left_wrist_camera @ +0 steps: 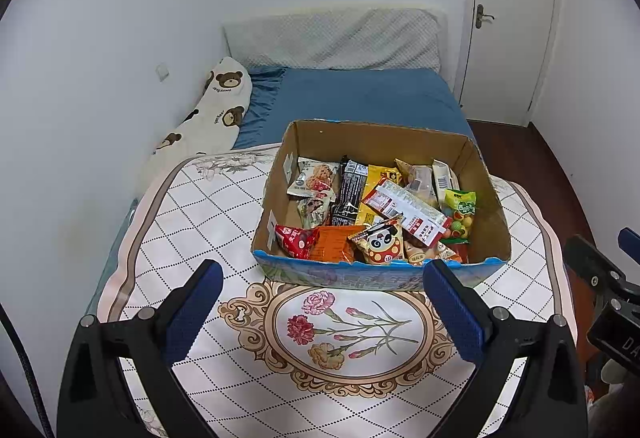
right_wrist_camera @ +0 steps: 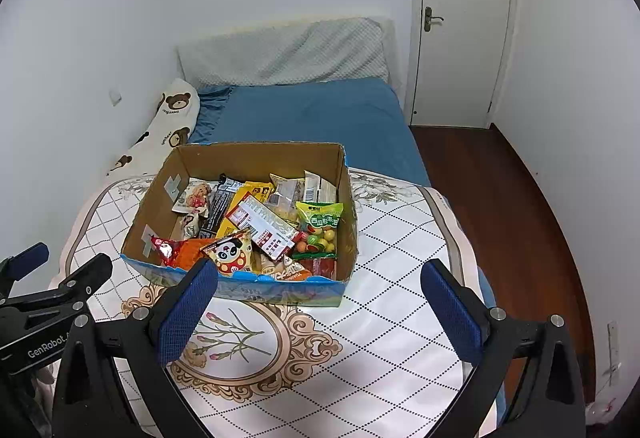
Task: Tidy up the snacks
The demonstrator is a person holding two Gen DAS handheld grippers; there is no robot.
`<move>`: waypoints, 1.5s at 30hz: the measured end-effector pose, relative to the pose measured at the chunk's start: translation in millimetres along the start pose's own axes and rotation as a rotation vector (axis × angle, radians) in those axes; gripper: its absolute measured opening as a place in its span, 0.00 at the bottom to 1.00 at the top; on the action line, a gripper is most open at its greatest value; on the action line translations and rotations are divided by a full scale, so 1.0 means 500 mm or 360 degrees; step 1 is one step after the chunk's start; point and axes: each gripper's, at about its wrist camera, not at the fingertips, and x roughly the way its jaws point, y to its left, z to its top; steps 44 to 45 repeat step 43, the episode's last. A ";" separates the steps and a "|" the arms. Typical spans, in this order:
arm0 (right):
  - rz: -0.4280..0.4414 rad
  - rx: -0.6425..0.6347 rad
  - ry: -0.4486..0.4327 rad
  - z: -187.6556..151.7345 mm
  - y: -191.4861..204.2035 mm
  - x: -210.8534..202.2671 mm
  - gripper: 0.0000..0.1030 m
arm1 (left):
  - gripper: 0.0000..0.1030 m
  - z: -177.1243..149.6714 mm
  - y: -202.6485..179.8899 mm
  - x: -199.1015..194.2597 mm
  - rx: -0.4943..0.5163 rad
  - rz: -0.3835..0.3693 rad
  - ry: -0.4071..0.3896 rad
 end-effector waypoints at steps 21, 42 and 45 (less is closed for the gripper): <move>0.0021 -0.0007 0.0008 -0.003 0.004 -0.001 1.00 | 1.00 -0.002 -0.001 -0.006 0.0006 0.0012 -0.0008; 0.0011 -0.0010 0.0007 -0.013 -0.002 0.006 1.00 | 1.00 -0.003 0.003 -0.010 0.0004 0.0013 -0.0032; 0.0011 -0.0012 0.0007 -0.013 -0.002 0.005 1.00 | 1.00 -0.003 0.004 -0.011 0.0001 0.0009 -0.0036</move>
